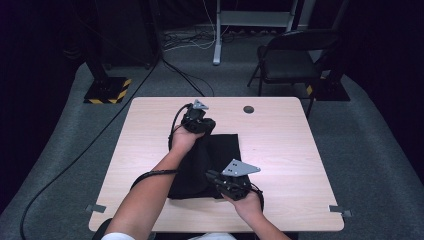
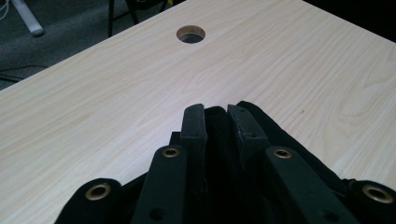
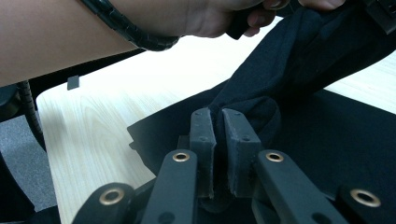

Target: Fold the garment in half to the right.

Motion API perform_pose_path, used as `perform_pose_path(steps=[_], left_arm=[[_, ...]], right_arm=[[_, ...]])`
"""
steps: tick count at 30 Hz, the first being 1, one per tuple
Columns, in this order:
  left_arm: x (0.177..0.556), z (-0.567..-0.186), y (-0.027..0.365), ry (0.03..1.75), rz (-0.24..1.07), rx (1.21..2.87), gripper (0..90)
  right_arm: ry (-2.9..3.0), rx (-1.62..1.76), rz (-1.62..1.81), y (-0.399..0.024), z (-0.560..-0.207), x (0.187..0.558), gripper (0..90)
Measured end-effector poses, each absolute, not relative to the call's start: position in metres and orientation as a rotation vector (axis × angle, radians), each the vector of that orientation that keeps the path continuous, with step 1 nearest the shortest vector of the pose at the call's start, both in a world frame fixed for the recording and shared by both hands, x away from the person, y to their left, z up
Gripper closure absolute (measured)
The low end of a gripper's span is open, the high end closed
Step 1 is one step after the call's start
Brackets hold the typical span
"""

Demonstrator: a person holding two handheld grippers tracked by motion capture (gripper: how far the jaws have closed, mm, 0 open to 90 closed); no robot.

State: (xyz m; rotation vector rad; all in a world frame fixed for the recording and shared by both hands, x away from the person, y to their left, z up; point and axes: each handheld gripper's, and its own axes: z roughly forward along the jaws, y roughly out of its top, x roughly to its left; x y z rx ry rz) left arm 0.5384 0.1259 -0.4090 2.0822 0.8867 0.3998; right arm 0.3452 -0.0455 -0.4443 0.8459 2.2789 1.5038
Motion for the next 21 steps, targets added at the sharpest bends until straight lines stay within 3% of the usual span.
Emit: perform_pose_path(steps=[21], left_arm=[[0.54,-0.423,0.112,0.884,0.368,2.102,77.4]], right_arm=[[2.279,0.902,1.478,-0.06,-0.458,0.341,82.9]])
